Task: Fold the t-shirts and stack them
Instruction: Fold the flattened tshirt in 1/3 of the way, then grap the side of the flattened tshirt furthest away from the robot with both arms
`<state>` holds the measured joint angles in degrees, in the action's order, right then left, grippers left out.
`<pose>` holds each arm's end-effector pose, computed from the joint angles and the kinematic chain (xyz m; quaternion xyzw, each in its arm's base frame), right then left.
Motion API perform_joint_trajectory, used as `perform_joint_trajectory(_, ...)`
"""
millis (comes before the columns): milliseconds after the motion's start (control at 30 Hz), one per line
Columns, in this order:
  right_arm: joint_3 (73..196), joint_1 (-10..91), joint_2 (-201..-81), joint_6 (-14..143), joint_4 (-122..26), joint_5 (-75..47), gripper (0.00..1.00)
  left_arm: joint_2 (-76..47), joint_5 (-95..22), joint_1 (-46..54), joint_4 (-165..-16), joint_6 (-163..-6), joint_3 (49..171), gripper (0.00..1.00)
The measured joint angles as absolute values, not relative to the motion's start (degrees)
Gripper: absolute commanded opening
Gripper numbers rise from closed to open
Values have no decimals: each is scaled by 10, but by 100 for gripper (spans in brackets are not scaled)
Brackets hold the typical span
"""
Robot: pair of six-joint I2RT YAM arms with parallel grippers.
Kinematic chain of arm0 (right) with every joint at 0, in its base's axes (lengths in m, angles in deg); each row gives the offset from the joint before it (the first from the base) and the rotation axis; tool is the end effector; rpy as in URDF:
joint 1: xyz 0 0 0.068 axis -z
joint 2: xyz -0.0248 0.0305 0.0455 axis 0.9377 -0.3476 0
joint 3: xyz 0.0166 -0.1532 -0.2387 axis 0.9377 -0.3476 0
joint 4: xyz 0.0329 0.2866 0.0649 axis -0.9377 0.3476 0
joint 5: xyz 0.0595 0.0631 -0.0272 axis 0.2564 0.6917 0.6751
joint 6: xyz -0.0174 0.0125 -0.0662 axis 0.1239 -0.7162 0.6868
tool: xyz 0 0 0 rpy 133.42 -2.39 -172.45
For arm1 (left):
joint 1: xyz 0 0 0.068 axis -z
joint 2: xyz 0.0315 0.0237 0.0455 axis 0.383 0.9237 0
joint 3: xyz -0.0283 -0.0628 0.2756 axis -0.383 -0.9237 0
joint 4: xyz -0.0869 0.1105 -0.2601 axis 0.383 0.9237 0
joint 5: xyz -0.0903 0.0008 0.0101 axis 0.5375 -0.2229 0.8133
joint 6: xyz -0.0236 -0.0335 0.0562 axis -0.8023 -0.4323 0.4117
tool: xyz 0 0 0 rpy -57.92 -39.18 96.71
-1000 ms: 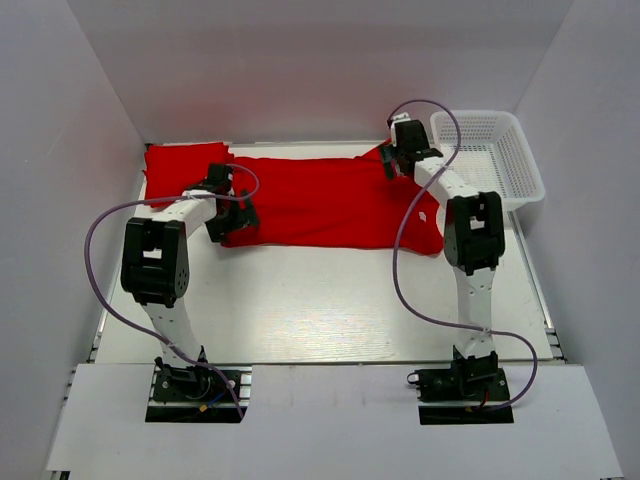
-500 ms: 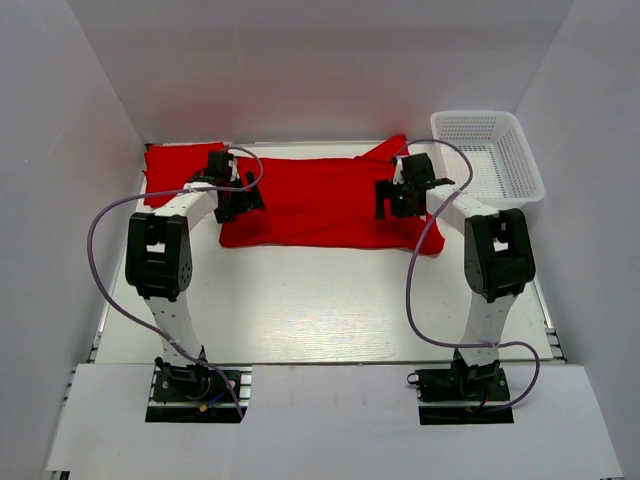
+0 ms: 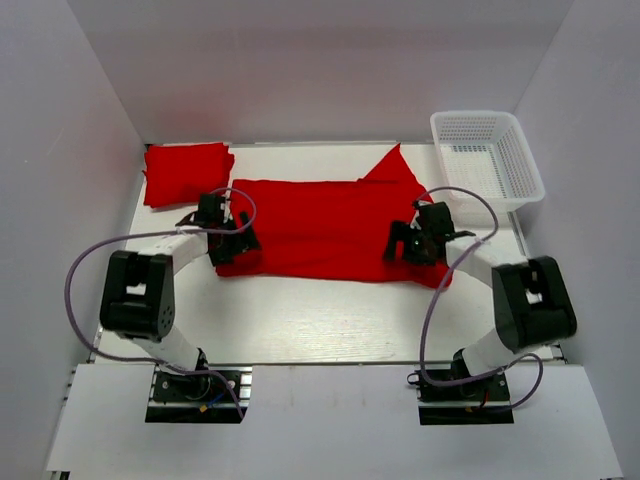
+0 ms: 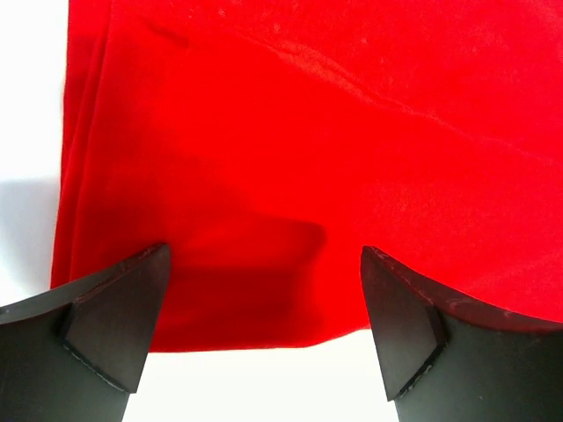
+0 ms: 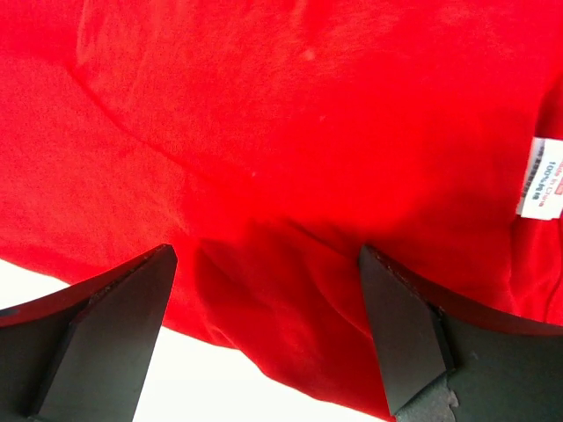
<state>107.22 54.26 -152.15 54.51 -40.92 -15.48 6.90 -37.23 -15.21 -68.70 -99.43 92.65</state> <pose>0.3413 0.1000 0.1351 -0.0036 0.9431 0.1388 0.3021 0.3602 -0.0539 0.1320 -0.1445 0.9555 -0.1348 0.2190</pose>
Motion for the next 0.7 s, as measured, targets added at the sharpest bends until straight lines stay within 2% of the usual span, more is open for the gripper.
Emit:
perform_joint_trajectory(167,941,542,-1372,504,-388,-136,90,-67,-365,-150,-634,-1024,802,100)
perform_joint_trajectory(333,916,538,-1300,507,-300,-117,90,-181,-362,-146,-530,-1039,759,100)
perform_joint_trajectory(500,1019,537,-1299,537,-219,-117,90,-202,-410,-146,-474,-1042,867,100)
perform_joint_trajectory(700,1225,538,-1394,557,-231,-143,90,-81,-464,-154,-494,-1035,1071,100)
